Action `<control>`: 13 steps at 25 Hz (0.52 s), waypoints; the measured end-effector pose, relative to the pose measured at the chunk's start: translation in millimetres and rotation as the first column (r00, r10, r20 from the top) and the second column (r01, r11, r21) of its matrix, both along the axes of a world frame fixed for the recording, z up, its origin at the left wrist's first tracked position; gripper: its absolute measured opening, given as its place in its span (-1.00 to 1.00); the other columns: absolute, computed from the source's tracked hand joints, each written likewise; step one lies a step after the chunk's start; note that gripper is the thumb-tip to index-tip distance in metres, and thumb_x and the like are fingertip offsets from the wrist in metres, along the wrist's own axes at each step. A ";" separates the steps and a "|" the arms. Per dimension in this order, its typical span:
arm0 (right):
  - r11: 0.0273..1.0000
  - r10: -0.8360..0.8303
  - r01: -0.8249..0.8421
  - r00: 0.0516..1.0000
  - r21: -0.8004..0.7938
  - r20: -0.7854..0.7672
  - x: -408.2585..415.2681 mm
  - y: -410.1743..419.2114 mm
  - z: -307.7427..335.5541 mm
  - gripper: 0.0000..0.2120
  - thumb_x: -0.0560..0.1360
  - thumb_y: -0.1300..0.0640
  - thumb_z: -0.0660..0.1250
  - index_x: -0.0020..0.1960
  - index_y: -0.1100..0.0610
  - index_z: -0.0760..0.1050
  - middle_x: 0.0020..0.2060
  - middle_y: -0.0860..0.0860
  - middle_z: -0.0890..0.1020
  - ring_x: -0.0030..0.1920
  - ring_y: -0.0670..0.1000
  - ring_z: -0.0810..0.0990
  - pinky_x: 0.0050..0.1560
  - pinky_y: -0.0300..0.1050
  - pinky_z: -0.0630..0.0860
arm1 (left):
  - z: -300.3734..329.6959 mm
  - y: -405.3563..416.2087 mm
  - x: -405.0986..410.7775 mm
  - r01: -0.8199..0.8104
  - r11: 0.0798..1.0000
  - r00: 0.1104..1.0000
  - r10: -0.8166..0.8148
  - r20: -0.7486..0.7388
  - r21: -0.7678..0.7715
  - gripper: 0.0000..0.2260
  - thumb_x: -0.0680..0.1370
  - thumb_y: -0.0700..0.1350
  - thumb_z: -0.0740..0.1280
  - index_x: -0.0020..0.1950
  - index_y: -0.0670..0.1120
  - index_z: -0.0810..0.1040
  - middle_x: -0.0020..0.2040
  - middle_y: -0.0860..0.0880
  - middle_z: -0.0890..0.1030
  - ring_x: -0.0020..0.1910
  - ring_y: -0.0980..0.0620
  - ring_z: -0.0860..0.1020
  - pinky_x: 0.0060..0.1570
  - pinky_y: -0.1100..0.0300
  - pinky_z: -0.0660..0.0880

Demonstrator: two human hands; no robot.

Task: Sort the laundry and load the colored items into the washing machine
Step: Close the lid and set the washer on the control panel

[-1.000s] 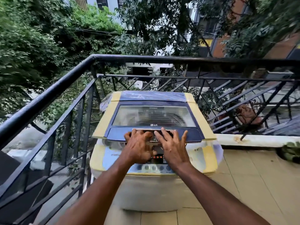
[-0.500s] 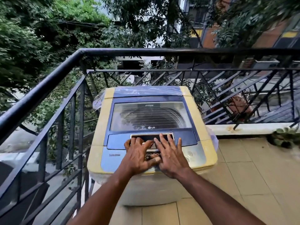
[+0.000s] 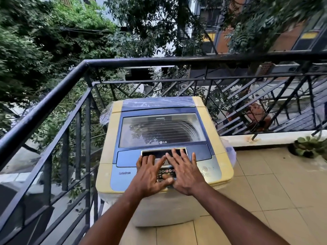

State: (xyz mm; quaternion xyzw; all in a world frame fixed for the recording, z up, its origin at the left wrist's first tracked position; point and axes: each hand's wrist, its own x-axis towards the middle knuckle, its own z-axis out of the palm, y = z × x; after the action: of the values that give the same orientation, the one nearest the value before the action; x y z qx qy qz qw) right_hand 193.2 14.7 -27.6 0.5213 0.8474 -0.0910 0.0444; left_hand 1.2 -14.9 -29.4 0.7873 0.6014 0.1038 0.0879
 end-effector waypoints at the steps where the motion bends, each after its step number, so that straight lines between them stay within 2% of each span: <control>1: 1.000 0.005 -0.005 1.000 -0.008 0.006 -0.2 0.3 0.9 -0.16 0.53 -0.46 -0.04 0.64 -0.12 -0.27 0.65 0.00 -0.24 0.65 0.17 -0.20 0.54 0.44 -0.20 | -0.7 -0.1 -0.2 0.007 1.000 1.000 -0.007 -0.017 -0.009 -0.11 0.41 0.59 -0.17 0.63 0.14 0.08 0.24 -0.10 0.40 0.29 -0.10 0.34 0.46 -0.20 0.16; 3: 1.000 -0.003 0.003 1.000 -0.005 0.005 1.3 -0.7 2.0 -0.10 0.48 -0.54 -0.08 0.64 -0.12 -0.28 0.65 0.02 -0.23 0.65 0.19 -0.21 0.54 0.44 -0.22 | -2.9 -2.4 -2.4 0.018 1.000 1.000 -0.018 -0.025 -0.006 -0.11 0.44 0.57 -0.11 0.65 0.10 0.04 0.51 -0.21 0.30 0.54 -0.18 0.20 0.55 -0.18 0.05; 5: 0.998 -0.045 0.044 0.999 0.038 0.000 6.1 -4.2 4.2 0.00 0.40 -0.62 -0.16 0.64 -0.08 -0.28 0.65 0.06 -0.20 0.64 0.21 -0.22 0.53 0.44 -0.27 | -5.1 -8.2 -5.9 0.026 0.999 1.000 -0.026 0.004 0.033 -0.09 0.46 0.56 -0.03 0.66 0.04 0.01 0.63 -0.22 0.12 0.63 -0.18 0.06 0.58 -0.14 0.05; 9: 0.992 -0.072 0.074 0.997 0.102 -0.023 4.9 -18.1 7.4 0.06 0.36 -0.63 -0.27 0.65 0.01 -0.29 0.63 0.10 -0.29 0.63 0.21 -0.29 0.50 0.39 -0.40 | -6.2 -20.5 -7.2 0.075 0.995 0.997 -0.075 -0.003 0.071 -0.09 0.50 0.51 0.02 0.66 -0.05 -0.04 0.67 -0.15 -0.07 0.66 -0.08 -0.13 0.59 -0.14 0.03; 13: 0.990 0.011 -0.007 1.000 0.141 -0.023 -3.9 -40.5 -2.1 -0.01 0.45 -0.56 -0.18 0.64 0.02 -0.31 0.62 0.11 -0.34 0.62 0.17 -0.33 0.54 0.41 -0.27 | -11.3 -38.4 0.0 0.153 0.985 0.988 -0.152 -0.020 0.082 -0.06 0.49 0.48 0.05 0.66 -0.13 -0.03 0.67 -0.19 -0.11 0.65 -0.16 -0.12 0.56 -0.21 0.09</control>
State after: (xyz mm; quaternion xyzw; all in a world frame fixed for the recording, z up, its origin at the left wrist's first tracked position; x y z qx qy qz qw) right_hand 189.3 -25.8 -29.7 0.5182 0.8545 -0.0368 -0.0022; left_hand 1.2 -53.3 -40.7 0.8347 0.5351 0.1160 0.0585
